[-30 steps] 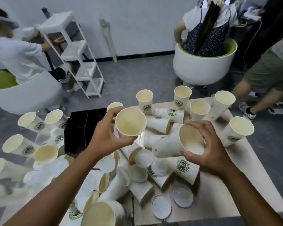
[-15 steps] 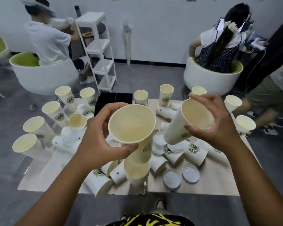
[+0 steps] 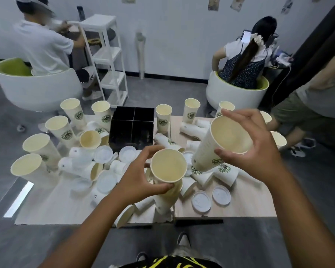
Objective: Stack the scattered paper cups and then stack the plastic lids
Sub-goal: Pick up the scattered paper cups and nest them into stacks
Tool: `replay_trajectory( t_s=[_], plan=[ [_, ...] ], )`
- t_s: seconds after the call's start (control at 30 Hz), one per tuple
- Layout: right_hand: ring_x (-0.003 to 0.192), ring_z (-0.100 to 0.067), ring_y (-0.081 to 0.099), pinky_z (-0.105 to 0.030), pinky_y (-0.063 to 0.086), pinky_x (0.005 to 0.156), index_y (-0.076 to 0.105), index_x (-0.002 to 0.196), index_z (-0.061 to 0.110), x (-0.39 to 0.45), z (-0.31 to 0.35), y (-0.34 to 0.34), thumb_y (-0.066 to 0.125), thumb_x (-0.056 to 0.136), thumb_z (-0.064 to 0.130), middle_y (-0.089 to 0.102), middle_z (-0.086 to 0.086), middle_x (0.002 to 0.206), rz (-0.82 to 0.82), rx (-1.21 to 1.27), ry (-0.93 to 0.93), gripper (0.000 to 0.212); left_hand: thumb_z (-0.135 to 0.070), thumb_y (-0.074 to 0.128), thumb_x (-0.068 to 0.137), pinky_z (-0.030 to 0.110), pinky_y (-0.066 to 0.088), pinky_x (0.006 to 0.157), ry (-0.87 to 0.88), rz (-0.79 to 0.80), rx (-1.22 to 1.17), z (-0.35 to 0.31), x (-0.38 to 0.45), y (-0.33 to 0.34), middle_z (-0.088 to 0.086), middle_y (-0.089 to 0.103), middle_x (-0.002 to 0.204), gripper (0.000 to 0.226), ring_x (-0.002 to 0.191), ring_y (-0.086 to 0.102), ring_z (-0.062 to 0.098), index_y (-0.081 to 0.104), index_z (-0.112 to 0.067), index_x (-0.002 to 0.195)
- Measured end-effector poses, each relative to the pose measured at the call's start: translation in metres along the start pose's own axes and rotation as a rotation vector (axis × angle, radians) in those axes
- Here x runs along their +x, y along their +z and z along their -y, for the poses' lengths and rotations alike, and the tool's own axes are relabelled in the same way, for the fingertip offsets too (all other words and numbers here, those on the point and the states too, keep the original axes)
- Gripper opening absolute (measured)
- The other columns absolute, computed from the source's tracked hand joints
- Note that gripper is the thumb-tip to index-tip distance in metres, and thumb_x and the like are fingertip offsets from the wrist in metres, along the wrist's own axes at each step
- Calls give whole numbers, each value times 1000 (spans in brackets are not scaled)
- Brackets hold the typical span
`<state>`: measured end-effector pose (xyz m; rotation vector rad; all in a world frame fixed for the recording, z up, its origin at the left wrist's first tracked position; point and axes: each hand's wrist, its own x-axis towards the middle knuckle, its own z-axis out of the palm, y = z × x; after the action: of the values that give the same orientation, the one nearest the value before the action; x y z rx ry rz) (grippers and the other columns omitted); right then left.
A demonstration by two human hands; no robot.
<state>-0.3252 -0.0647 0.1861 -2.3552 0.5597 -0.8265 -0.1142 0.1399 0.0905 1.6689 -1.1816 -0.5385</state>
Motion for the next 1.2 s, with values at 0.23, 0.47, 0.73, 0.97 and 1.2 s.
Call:
replay_trajectory(
  t_s=[0.23,0.47,0.73,0.97,1.2],
  plan=[
    [127,-3,50,-18,38,105,52,137,36,1,26,5,82,63,57,50,14,131,-17,59,-29,82,-32,98,66,39,51,107,7,5,16,12,-3,-10,-21,55,145,97,136,52,4,44,-38,146],
    [125,-6,52,-18,42,102,55,135,23,4,47,27,84,63,52,50,16,130,43,137,-86,83,-39,95,65,42,53,105,15,-24,23,11,-6,-19,-22,56,144,94,135,54,6,44,-39,144],
    [130,-2,46,-9,35,103,52,138,23,-17,26,92,93,63,45,47,10,135,253,116,-58,89,-25,97,68,43,53,103,-7,-30,0,19,-13,-22,-20,58,142,90,135,55,8,47,-40,142],
    [135,-3,37,-26,35,114,40,146,35,-41,-22,144,85,62,66,36,24,141,409,52,92,99,-34,94,72,35,55,100,-66,-5,4,36,-20,-13,-24,58,141,82,134,54,3,50,-41,141],
    [144,-4,37,-30,38,115,40,150,38,-54,-36,146,84,73,55,37,23,152,370,146,171,90,-41,91,74,34,56,98,-97,42,9,52,-17,-1,-27,55,142,78,132,54,1,51,-46,141]
  ],
)
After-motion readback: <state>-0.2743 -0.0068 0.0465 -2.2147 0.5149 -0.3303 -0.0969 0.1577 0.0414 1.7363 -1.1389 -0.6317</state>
